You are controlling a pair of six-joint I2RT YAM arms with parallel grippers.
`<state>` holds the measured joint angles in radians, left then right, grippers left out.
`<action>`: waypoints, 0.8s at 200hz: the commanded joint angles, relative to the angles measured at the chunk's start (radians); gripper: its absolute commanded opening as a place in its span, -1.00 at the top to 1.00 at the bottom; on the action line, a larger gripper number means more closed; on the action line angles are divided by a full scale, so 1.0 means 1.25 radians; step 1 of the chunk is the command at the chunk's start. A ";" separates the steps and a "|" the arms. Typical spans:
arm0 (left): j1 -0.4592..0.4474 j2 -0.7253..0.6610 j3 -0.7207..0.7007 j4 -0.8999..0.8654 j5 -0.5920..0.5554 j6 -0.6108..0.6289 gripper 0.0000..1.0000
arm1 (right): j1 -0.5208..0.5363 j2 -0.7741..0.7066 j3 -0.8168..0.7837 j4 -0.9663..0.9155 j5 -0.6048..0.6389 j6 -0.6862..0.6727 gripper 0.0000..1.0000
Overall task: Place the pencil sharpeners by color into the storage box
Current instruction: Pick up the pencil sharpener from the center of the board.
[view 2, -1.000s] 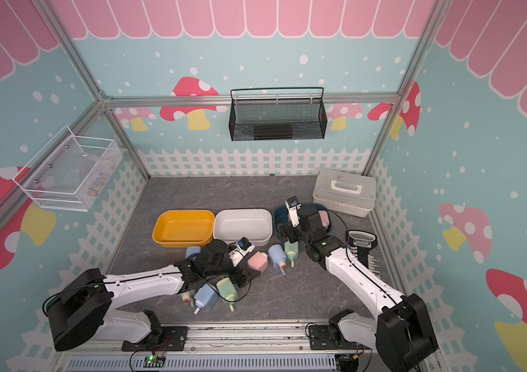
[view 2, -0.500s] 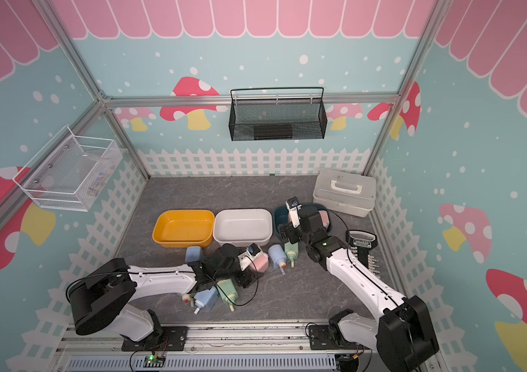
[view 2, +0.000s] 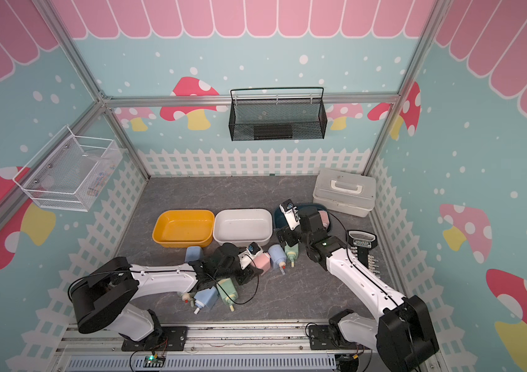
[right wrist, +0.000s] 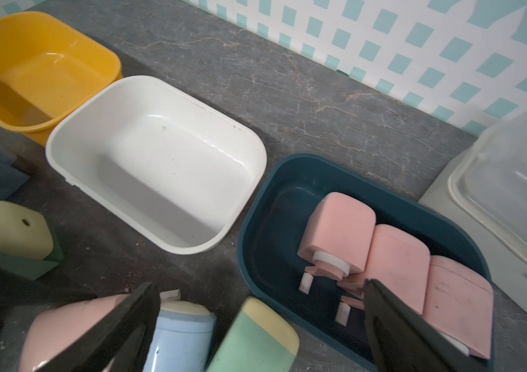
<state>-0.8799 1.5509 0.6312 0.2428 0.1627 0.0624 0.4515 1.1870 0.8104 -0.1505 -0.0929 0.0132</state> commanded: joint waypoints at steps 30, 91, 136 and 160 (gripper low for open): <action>0.042 -0.057 0.033 -0.081 0.154 0.119 1.00 | 0.001 -0.014 -0.046 0.049 -0.195 -0.124 -0.97; 0.098 -0.114 0.082 -0.237 0.223 0.256 1.00 | 0.034 -0.057 -0.059 -0.035 -0.371 -0.318 -0.96; 0.139 -0.173 0.091 -0.285 0.330 0.356 1.00 | 0.066 -0.117 -0.110 -0.011 -0.428 -0.407 -0.93; 0.141 -0.179 0.081 -0.284 0.364 0.444 1.00 | 0.074 -0.132 -0.136 0.005 -0.464 -0.462 -0.86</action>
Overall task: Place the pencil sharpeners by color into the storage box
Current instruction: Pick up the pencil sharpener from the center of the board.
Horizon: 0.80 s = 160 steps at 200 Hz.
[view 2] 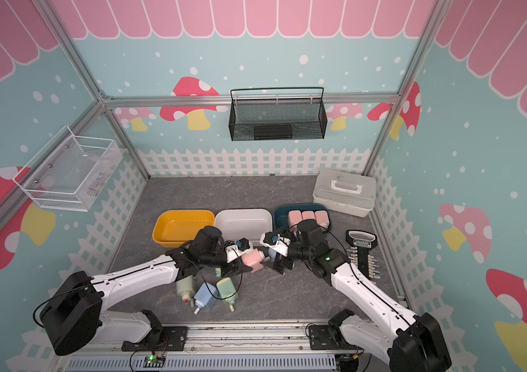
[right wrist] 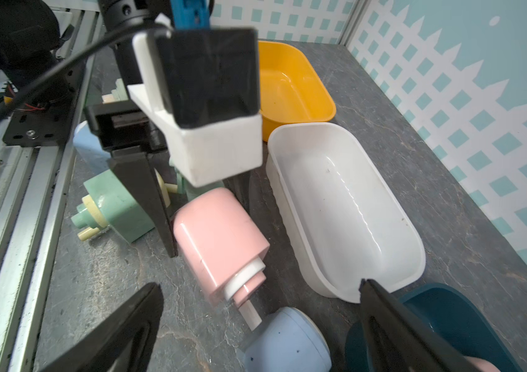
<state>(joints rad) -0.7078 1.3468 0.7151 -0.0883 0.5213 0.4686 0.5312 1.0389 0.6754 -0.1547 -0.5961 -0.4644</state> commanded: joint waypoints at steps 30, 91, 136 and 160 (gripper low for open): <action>0.004 -0.033 -0.014 0.050 0.097 0.200 1.00 | 0.020 -0.009 -0.022 -0.042 -0.107 -0.136 -0.81; 0.004 -0.042 -0.038 0.107 0.094 0.198 1.00 | 0.050 0.042 -0.002 -0.056 -0.058 -0.165 -0.64; 0.004 -0.064 -0.047 0.085 0.123 0.198 1.00 | 0.055 0.055 0.008 -0.020 -0.032 -0.154 -0.61; 0.004 -0.068 -0.046 0.085 0.131 0.197 1.00 | 0.060 0.080 0.024 -0.020 -0.033 -0.157 -0.58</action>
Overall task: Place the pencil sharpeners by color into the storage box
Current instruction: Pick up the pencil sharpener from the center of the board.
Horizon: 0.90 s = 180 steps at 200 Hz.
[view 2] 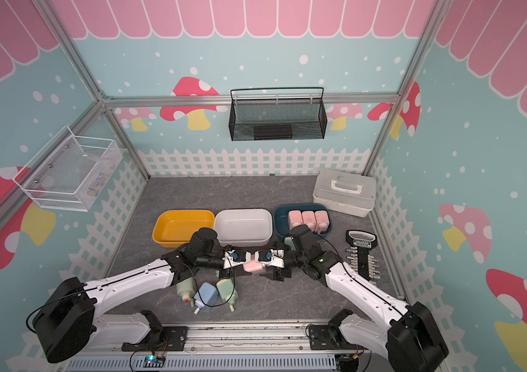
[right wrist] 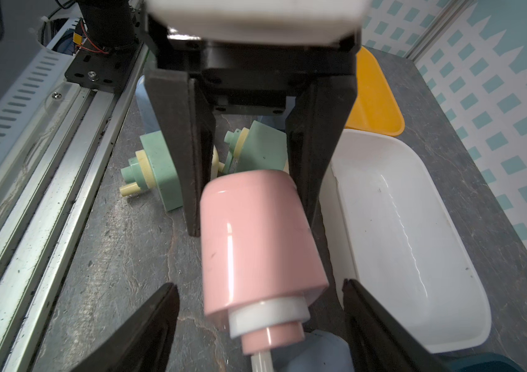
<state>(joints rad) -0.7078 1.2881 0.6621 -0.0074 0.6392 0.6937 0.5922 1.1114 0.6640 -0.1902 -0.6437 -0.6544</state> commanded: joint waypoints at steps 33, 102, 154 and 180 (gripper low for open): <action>0.004 -0.006 0.009 0.018 0.050 0.010 1.00 | 0.017 0.032 0.037 0.022 -0.035 -0.015 -0.46; 0.004 0.014 0.024 0.021 0.067 0.004 1.00 | 0.019 0.034 0.051 -0.016 -0.094 -0.034 -0.34; 0.003 0.014 0.023 0.031 0.070 -0.004 1.00 | 0.020 0.045 0.052 -0.026 -0.054 -0.031 -0.38; 0.004 0.014 0.021 0.038 0.069 -0.006 1.00 | 0.020 0.050 0.057 -0.037 -0.073 -0.038 -0.37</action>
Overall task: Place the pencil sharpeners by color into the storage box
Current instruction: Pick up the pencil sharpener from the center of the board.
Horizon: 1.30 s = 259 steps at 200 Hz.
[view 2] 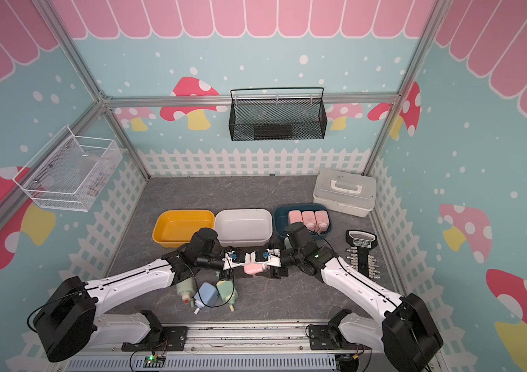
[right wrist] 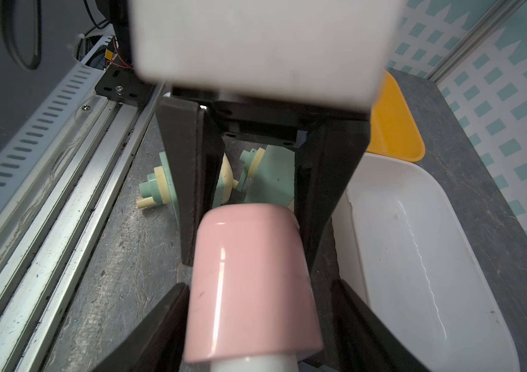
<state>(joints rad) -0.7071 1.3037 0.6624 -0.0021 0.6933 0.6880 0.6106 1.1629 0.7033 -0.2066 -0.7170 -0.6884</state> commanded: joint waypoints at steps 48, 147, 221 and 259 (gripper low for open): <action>0.004 0.006 0.034 0.052 0.025 -0.036 1.00 | 0.005 0.020 0.043 -0.068 -0.047 -0.029 -0.14; 0.006 0.025 0.033 0.103 -0.039 -0.059 -0.98 | 0.005 0.008 0.046 -0.096 -0.015 -0.017 1.00; 0.007 0.031 -0.004 0.280 -0.317 -0.193 -0.97 | 0.001 -0.082 -0.028 0.051 0.208 0.091 1.00; 0.007 0.054 0.007 0.302 -0.329 -0.270 -0.97 | -0.014 -0.101 -0.059 0.124 0.274 0.146 1.00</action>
<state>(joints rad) -0.7094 1.3540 0.6617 0.2951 0.3874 0.4526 0.6014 1.0660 0.6662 -0.1013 -0.4255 -0.5819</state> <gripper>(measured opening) 0.988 0.527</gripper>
